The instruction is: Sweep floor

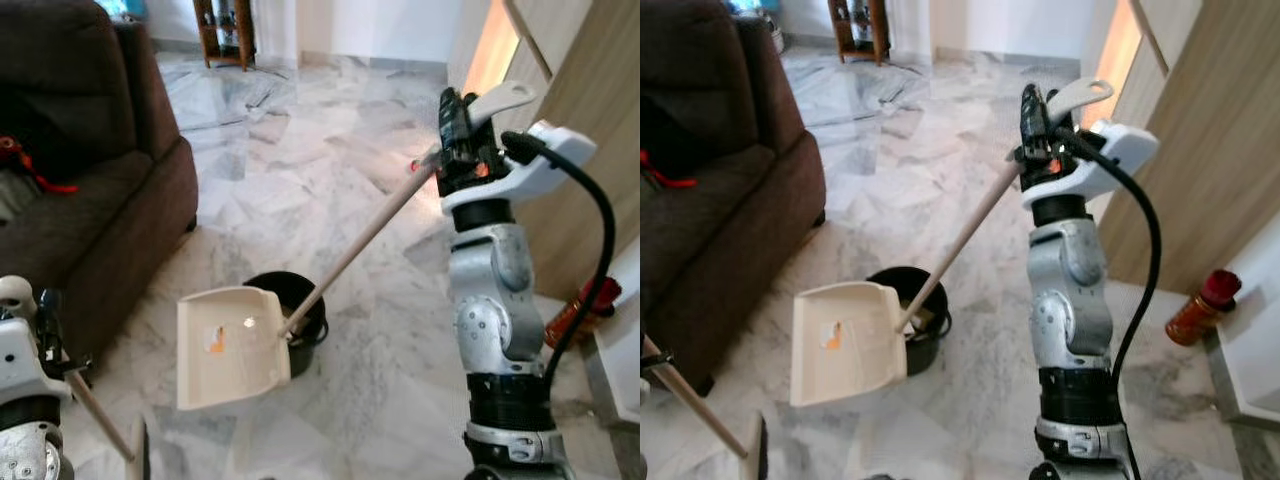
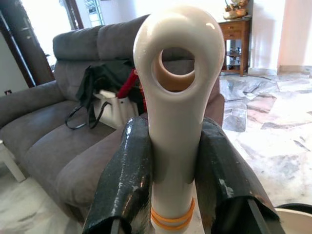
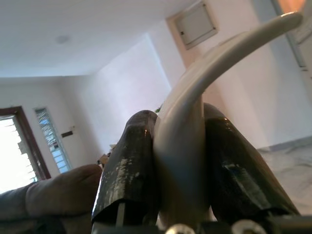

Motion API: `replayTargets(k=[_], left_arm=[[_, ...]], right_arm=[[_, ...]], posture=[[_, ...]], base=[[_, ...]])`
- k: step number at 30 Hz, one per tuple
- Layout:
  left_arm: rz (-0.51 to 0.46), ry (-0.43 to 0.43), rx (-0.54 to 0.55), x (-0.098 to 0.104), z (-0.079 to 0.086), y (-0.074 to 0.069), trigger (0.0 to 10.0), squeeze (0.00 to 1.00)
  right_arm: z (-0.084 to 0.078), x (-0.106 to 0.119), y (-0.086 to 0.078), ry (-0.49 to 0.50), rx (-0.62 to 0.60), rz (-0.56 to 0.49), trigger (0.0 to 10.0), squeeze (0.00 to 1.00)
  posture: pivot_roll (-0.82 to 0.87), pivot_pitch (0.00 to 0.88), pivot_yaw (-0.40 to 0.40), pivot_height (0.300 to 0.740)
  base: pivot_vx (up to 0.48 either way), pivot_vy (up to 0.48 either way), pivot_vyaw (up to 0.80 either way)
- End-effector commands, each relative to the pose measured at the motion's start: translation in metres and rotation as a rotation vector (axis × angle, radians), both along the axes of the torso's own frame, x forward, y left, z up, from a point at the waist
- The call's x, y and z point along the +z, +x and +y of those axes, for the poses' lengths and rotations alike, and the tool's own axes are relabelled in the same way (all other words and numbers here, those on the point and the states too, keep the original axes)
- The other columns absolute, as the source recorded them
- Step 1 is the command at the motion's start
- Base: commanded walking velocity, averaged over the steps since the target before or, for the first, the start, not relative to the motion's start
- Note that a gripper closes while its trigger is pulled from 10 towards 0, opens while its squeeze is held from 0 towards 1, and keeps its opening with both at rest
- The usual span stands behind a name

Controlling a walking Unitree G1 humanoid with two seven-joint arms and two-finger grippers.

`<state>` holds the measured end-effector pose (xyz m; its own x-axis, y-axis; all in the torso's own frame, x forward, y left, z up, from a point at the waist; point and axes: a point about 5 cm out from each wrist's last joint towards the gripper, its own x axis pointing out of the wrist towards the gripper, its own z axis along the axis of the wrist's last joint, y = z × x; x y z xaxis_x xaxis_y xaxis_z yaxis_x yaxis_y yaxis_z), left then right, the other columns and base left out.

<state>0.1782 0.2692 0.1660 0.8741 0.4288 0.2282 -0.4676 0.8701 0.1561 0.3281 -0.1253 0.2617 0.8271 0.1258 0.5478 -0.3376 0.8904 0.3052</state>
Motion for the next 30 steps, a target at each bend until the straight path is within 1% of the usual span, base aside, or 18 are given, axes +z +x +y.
replayTargets(k=[1,5,7,16,30], left_arm=[[-0.034,0.039,0.008,0.01,-0.0008,0.0002,10.0,0.0],[-0.03,0.045,-0.027,0.0102,-0.0041,0.0038,10.0,0.0],[-0.038,0.03,-0.035,0.0104,-0.0063,0.004,10.0,0.0],[-0.027,0.028,-0.028,0.0098,-0.0066,0.0044,10.0,0.0],[-0.033,0.027,-0.027,0.0108,-0.0067,0.0054,10.0,0.0]], right_arm=[[-0.0002,0.0141,-0.0042,0.036,0.009,-0.059,10.0,0.0],[-0.0003,0.0135,-0.0038,0.036,0.008,-0.056,10.0,0.0],[-0.0006,0.0131,-0.0038,0.036,0.008,-0.054,10.0,0.0],[-0.0006,0.0126,-0.0036,0.036,0.009,-0.051,10.0,0.0],[-0.0002,0.012,-0.0031,0.039,0.012,-0.047,10.0,0.0]], posture=[[0.07,0.087,0.036,0.74],[0.07,0.087,0.036,0.74],[0.07,0.087,0.036,0.74],[0.07,0.087,0.036,0.74],[0.07,0.088,0.036,0.74]], base=[[0.244,0.0,0.0],[0.0,0.0,0.0],[0.0,0.0,0.0],[0.0,0.0,0.0],[0.289,0.0,0.0]])
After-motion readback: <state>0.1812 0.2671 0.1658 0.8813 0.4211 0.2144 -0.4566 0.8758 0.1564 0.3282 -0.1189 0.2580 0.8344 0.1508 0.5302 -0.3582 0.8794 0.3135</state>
